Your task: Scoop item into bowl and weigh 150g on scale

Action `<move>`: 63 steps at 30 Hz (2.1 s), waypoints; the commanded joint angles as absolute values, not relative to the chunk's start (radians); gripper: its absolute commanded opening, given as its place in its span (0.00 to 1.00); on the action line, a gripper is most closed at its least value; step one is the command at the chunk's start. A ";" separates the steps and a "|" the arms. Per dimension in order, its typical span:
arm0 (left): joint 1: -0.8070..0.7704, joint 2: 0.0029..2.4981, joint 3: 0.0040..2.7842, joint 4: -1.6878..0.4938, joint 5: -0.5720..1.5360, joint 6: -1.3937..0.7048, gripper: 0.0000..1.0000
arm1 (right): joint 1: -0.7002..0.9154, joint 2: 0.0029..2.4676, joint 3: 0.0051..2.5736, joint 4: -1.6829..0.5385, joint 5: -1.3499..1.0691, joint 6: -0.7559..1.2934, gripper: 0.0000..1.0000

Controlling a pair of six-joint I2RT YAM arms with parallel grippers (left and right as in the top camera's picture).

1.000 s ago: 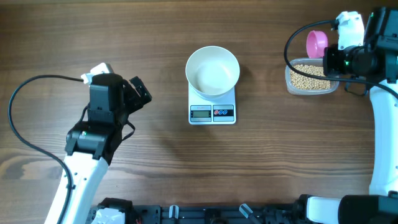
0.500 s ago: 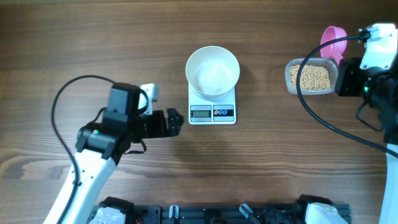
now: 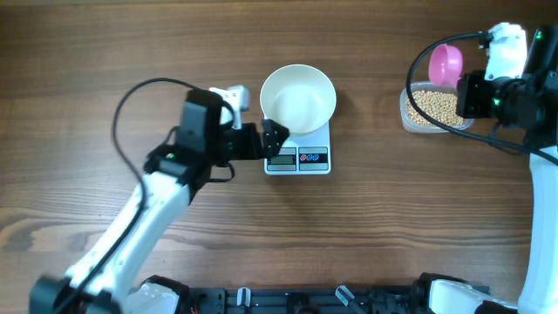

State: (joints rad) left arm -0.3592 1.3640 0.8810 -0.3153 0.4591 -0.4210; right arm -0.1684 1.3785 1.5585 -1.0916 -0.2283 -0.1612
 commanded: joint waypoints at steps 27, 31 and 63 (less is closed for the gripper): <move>-0.686 1.456 0.937 -0.382 0.176 -0.344 0.04 | -0.171 1.401 1.551 -1.129 -0.271 -0.075 0.04; -0.717 1.498 0.936 -0.366 0.060 -0.344 0.04 | -0.171 1.401 1.551 -1.137 -0.271 -0.075 0.04; -0.716 1.768 0.935 -0.089 -0.012 -0.318 0.04 | -0.171 1.402 1.551 -1.105 -0.173 -0.078 0.04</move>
State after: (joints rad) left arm -0.7143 1.7523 0.9215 -0.0814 -0.0246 -0.3340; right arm -0.1684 1.3933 1.5585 -1.1095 -0.2008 -0.0895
